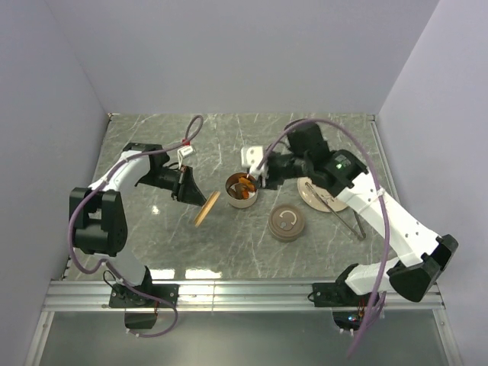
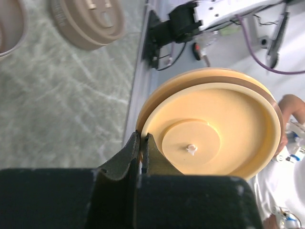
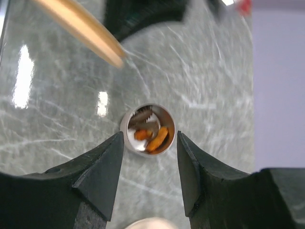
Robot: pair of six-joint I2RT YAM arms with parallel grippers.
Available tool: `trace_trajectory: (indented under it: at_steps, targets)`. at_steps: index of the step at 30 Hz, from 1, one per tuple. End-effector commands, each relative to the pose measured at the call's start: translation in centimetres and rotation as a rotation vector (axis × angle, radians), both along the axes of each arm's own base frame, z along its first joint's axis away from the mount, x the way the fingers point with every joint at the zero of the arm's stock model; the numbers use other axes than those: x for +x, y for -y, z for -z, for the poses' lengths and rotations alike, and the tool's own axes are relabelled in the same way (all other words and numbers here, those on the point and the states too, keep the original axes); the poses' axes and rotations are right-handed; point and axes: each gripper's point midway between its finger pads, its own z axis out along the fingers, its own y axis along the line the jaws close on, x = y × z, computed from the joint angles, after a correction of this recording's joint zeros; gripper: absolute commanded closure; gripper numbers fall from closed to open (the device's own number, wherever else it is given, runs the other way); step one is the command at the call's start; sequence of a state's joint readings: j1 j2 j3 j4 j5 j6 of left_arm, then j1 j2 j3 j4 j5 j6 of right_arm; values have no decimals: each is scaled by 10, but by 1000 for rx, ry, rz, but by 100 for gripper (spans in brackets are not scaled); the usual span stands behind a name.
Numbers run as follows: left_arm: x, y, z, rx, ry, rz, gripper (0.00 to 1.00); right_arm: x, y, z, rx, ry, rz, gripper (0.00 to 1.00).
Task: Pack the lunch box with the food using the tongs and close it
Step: Pass the lid of the lunch box from the left arm to the right
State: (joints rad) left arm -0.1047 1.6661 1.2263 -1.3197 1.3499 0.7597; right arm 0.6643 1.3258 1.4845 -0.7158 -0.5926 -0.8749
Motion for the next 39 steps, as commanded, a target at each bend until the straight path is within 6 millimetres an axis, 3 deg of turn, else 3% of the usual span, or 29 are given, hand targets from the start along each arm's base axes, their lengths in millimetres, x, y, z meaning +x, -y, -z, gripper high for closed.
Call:
trace_trajectory:
  at_steps: [1,9,19,23,32,39]
  targets:
    - [-18,13,-38,-120,-18,10,100,-21,-7,-11,-74,224,-136,44]
    - [-50,31,-38,-84,31,137,100,-55,-35,-19,-49,312,-269,44]
    - [-50,33,-40,-94,20,140,100,-105,-46,-10,-72,386,-411,46]
    - [-53,33,-42,-114,25,141,100,-115,-53,-6,-40,421,-414,52]
    - [-55,33,-44,-121,44,144,100,-100,-72,-23,60,493,-281,59]
    - [-56,34,-45,-134,37,143,100,-99,-69,-36,117,509,-236,62]
